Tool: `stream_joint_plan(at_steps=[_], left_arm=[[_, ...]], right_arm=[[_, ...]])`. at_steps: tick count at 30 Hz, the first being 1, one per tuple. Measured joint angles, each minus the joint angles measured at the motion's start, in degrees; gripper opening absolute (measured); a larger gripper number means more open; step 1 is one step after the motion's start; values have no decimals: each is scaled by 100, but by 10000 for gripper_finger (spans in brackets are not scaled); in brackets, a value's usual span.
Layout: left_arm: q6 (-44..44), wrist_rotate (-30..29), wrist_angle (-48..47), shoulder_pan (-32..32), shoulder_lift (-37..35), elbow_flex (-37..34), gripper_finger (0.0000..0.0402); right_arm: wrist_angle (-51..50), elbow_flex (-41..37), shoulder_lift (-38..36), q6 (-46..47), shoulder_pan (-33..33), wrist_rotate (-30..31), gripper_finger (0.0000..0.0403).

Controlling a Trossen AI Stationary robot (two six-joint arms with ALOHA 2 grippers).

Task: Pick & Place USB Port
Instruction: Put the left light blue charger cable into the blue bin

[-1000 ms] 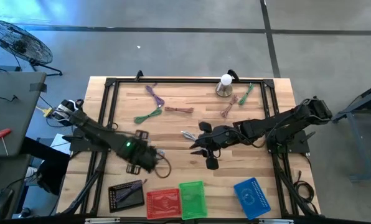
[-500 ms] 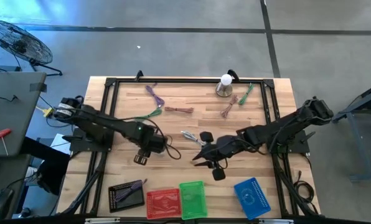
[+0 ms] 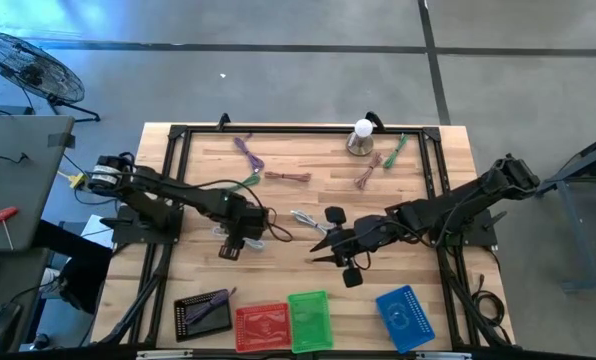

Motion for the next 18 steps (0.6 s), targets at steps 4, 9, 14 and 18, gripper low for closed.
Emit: stream_joint_plan(at_steps=[4, 9, 14, 18], left_arm=[[3, 13, 153, 15, -3, -170, 170], [35, -1, 468, 7, -4, -481, 170], [-10, -365, 813, -3, -22, -695, 161], [-210, -703, 855, -9, -20, -698, 82]], right_arm=[[0, 0, -4, 0, 2, -2, 94], [-9, 0, -4, 0, 2, -2, 94], [-12, 0, -4, 0, 2, 0, 94], [-12, 0, -4, -15, 2, 0, 94]])
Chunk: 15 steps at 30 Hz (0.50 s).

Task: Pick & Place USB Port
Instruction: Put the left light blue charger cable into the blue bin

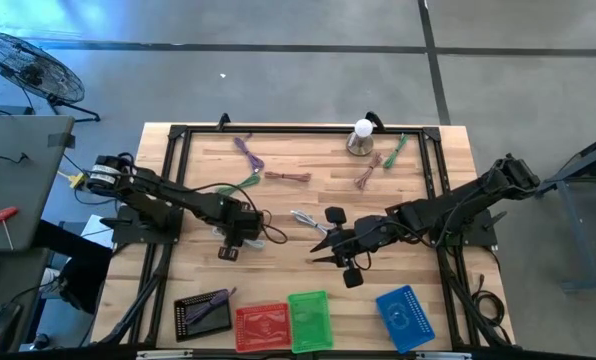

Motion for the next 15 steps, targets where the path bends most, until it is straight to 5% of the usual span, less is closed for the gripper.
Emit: stream_joint_plan(at_steps=[3, 10, 15], left_arm=[[-174, -74, 38, 9, 0, 0, 17], [-806, -713, 124, -305, -142, 184, 8], [-1573, -1459, 106, -920, -442, 856, 5]], right_arm=[[11, 0, 0, -8, 0, -2, 94], [226, 0, 0, -106, 28, 11, 94], [105, 2, -206, 358, 22, 965, 94]])
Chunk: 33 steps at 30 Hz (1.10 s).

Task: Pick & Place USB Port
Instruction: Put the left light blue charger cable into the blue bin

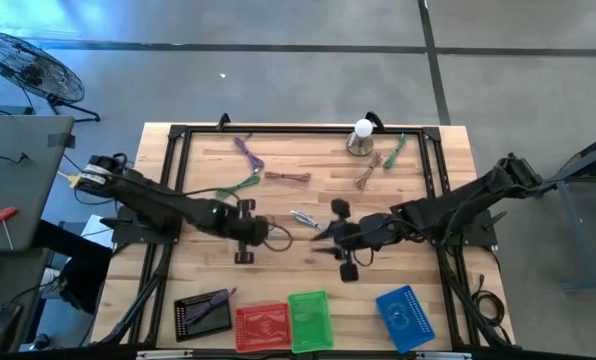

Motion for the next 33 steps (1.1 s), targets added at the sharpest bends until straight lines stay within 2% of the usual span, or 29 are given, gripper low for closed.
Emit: stream_joint_plan(at_steps=[4, 7, 9, 13, 15, 20, 25, 33], left_arm=[[-127, -1322, -11, -583, -276, 598, 3], [-70, -2279, 136, -987, -504, 950, 3], [288, -2612, 722, -1217, -667, 1028, 2], [1200, -2366, 2307, -1525, -898, 958, 2], [1439, -2102, 2660, -1597, -904, 948, 2], [1524, -1758, 3043, -1624, -820, 934, 1], [1757, -1604, 3504, -1620, -577, 934, 1], [1933, -1299, 3826, -1414, -480, 934, 1]], right_arm=[[-178, 0, -243, 192, -5, 842, 94], [-103, 0, -328, 172, 30, 826, 94], [-15, 0, -319, 109, 31, 605, 94], [394, -1, -206, -80, 5, 186, 94], [748, 0, -143, -167, -29, 81, 94], [1213, 2, -117, -324, -33, -232, 104], [1375, 2, -114, -367, -33, -250, 119], [1649, 2, 39, -499, -31, -590, 159]])
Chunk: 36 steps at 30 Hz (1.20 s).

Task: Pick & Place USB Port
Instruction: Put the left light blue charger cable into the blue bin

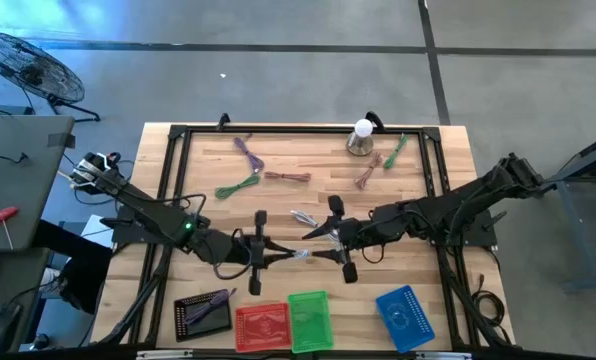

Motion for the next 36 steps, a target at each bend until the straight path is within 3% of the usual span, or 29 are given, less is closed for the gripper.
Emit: stream_joint_plan(at_steps=[8, 12, 15, 20, 22, 28, 36], left_arm=[[-150, 539, 43, 373, 0, 0, 0], [-156, 791, 32, 493, 0, 0, 0], [-156, 904, 10, 507, 0, 0, 6], [-159, 1030, -95, 507, 0, 0, 44], [-180, 1030, -153, 507, 0, 0, 62], [-473, 1020, -557, 507, 0, 0, 106], [-710, 891, -1544, 507, 0, 0, 135]], right_arm=[[326, -2, 178, -492, -2, -210, 200], [332, -2, 178, -522, -2, -213, 196], [306, -2, 178, -633, -2, -211, 157], [148, -2, 178, -870, 2, -271, 25], [121, -2, 178, -938, 7, -278, 17], [-339, -3, 113, -868, 179, 339, 9], [-2356, 449, -471, -57, 1100, 2566, 5]])
